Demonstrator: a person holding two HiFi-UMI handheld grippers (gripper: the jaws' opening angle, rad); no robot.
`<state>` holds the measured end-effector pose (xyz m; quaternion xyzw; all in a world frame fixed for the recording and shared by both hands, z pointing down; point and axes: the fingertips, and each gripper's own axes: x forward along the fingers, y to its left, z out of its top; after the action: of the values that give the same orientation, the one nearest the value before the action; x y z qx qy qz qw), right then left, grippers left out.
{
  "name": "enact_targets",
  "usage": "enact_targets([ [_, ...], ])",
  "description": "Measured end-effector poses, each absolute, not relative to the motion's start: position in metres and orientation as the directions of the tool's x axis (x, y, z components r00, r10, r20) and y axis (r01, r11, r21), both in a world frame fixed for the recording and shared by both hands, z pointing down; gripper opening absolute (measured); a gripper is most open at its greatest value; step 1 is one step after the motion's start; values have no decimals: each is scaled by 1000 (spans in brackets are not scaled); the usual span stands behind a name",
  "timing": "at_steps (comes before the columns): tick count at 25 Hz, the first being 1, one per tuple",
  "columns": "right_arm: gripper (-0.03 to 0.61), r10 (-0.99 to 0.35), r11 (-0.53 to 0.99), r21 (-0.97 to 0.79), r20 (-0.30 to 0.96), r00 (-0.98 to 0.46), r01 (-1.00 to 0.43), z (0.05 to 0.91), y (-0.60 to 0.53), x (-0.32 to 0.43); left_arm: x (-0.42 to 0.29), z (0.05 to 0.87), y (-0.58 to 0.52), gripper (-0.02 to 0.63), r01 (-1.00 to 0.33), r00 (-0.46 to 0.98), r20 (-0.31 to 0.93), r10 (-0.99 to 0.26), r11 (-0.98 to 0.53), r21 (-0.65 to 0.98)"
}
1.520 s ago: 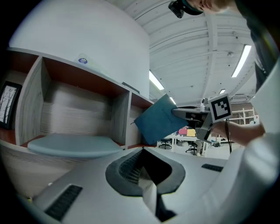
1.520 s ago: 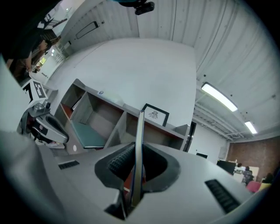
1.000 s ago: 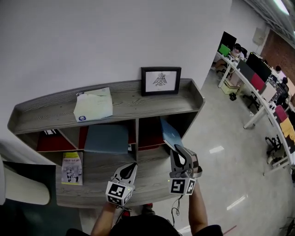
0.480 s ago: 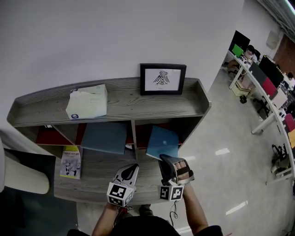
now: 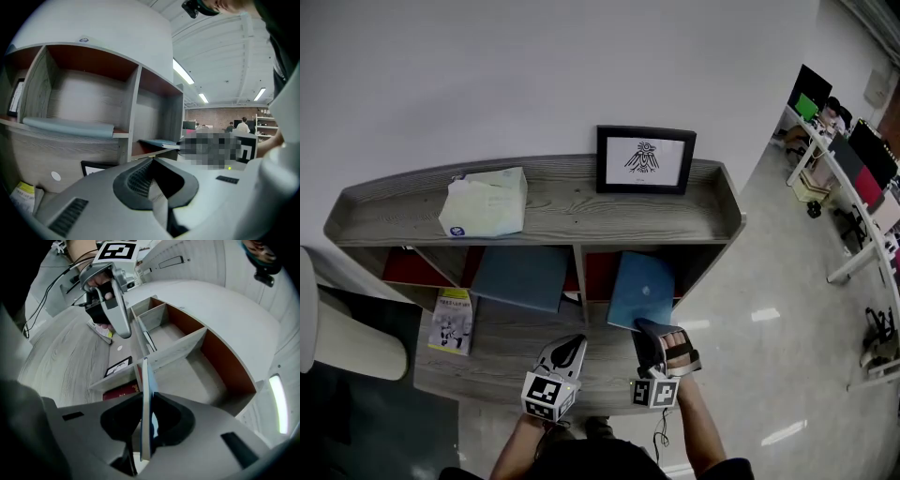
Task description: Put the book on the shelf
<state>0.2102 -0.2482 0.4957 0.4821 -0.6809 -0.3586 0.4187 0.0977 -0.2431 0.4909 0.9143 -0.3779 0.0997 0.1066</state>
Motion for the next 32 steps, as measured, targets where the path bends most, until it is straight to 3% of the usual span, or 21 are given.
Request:
enact_targets([
  [21,187,-961,276,857,231,-153,-435,522,-250,235,106,506,-229,3,-704,696,319,-643,-698,131],
  [27,239,-951,309,763,247,-186,-568,514,-240,231,102,503,-227,3,-708,693,314,-649,-695,125],
  [32,247,-950,311,662,232,-208,-682,499,-230,225,97,501,-224,3,-716,684,309,-660,-689,115],
])
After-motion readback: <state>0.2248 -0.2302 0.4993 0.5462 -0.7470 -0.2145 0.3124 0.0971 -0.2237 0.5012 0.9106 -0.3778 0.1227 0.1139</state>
